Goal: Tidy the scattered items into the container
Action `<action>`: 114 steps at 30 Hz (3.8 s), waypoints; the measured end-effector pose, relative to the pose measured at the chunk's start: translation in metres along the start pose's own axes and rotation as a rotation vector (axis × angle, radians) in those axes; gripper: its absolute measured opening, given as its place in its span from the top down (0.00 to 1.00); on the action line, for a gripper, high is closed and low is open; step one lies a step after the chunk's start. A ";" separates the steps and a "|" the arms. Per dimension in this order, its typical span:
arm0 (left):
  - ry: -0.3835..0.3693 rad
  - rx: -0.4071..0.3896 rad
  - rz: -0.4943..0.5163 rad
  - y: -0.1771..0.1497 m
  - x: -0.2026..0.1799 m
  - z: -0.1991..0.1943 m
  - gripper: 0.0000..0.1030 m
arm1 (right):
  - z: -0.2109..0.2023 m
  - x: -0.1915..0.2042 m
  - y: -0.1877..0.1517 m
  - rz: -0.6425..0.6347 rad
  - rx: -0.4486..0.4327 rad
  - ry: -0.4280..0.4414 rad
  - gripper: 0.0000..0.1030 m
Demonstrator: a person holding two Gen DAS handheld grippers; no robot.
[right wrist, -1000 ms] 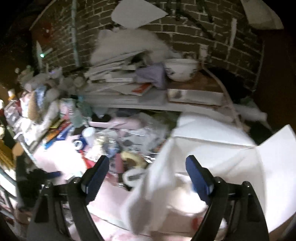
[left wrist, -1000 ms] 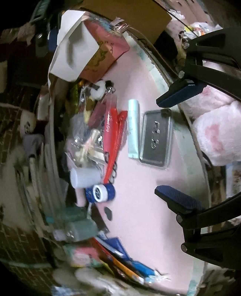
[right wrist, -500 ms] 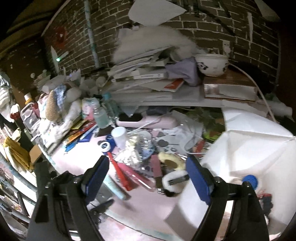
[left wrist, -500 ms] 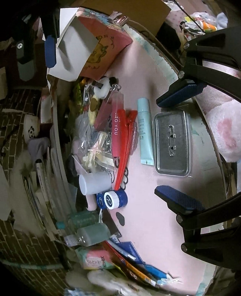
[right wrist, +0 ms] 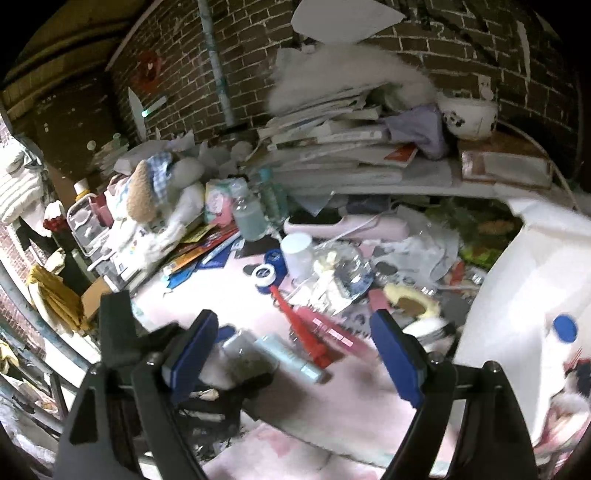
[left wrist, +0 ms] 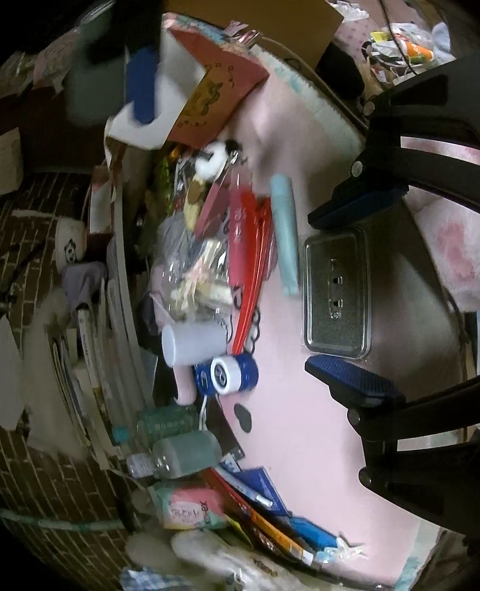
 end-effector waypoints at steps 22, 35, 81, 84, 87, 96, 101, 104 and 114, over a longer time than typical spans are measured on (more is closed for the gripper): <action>-0.132 -0.122 -0.019 0.093 -0.004 -0.026 0.35 | 0.032 -0.022 -0.068 0.078 0.098 -0.022 0.20; -0.383 -0.149 0.190 0.181 -0.124 -0.052 0.35 | 0.019 -0.035 -0.090 0.028 0.045 -0.034 0.20; -0.320 0.158 0.360 0.200 -0.184 -0.051 0.29 | 0.014 -0.035 -0.087 0.027 0.008 -0.033 0.20; -0.246 0.109 0.356 0.195 -0.163 -0.063 0.28 | 0.013 -0.033 -0.085 0.017 -0.008 -0.039 0.20; -0.182 0.075 0.327 0.186 -0.139 -0.070 0.28 | 0.016 -0.031 -0.084 0.012 -0.015 -0.043 0.20; -0.008 0.019 0.105 0.141 -0.050 -0.069 0.28 | 0.028 -0.017 -0.088 -0.069 -0.031 -0.010 0.23; 0.075 0.040 -0.004 0.102 -0.006 -0.060 0.29 | 0.041 -0.017 -0.084 -0.113 -0.014 0.013 0.47; 0.085 0.069 -0.064 0.082 0.014 -0.055 0.28 | 0.051 -0.018 -0.081 -0.146 -0.001 0.033 0.63; 0.113 0.142 -0.153 0.052 0.044 -0.039 0.28 | 0.068 -0.008 -0.078 -0.252 -0.002 0.037 0.87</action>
Point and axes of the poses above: each gripper's, at about its wrist camera, not at the fingertips, and z roughly the way its jaws point, x to its left, y to its top, the point moved 1 cm from there along z, roughly the way its jaws point, and after that the axes turned 12 degrees about y, right-handed, at the moved point
